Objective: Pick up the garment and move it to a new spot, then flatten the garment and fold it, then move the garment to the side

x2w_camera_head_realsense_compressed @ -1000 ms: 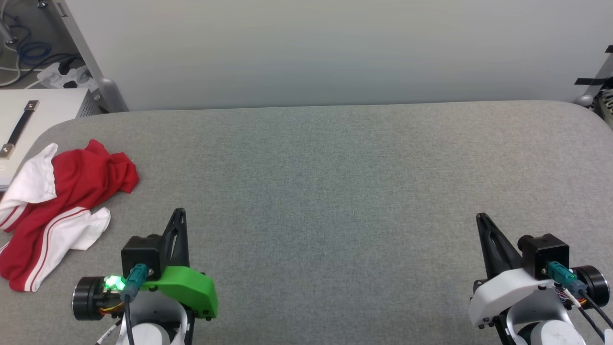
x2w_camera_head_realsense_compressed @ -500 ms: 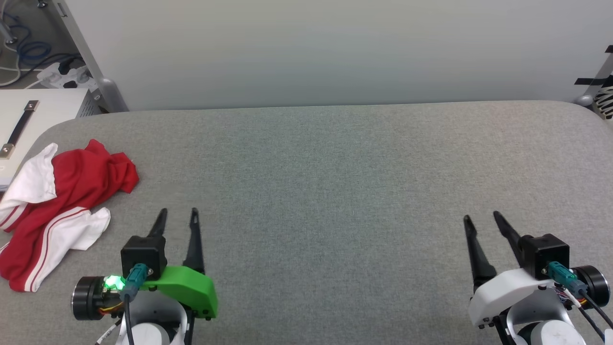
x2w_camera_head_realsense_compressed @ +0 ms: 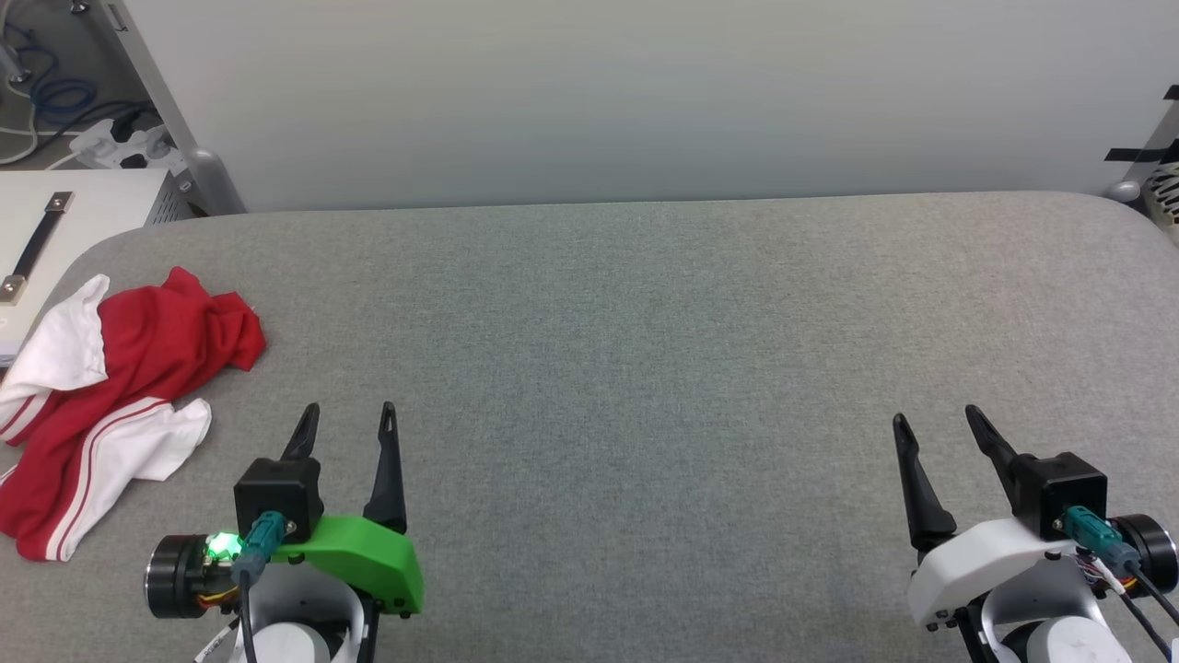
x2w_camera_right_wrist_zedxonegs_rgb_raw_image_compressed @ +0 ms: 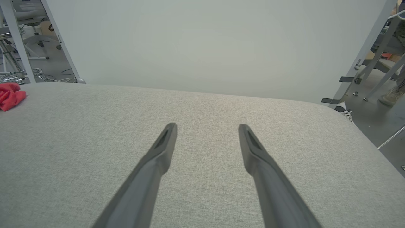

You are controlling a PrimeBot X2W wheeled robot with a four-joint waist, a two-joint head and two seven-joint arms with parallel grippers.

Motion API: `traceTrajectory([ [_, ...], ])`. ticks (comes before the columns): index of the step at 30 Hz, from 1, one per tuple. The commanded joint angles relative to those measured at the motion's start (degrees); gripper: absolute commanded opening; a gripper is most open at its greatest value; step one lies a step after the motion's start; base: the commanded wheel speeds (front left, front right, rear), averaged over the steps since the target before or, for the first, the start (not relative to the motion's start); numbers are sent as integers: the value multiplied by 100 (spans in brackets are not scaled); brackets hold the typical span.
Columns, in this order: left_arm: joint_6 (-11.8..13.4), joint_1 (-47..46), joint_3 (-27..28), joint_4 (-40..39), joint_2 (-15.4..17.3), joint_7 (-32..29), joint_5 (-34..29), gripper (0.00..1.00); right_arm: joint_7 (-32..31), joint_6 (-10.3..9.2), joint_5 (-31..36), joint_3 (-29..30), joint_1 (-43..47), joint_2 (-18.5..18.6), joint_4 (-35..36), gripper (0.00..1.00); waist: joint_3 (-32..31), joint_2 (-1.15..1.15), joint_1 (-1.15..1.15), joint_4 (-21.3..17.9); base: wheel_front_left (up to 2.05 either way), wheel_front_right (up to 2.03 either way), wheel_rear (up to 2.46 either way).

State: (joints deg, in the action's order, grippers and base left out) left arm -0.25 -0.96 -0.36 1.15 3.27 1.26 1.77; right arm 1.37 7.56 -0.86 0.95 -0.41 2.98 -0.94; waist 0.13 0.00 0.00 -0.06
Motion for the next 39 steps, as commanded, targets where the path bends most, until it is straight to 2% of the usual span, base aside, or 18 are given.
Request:
traceTrajectory([
  [1, 24, 5, -23, 26, -6, 68, 62, 100, 75, -1, -61, 14, -21, -1, -22, 100, 1, 0, 0, -1, 0, 0, 0],
  [39, -47, 6, -142, 102, -18, 520, 494, 100, 521, -3, -522, -48, -23, -5, 334, 100, 58, 0, 0, 35, 0, 0, 0],
])
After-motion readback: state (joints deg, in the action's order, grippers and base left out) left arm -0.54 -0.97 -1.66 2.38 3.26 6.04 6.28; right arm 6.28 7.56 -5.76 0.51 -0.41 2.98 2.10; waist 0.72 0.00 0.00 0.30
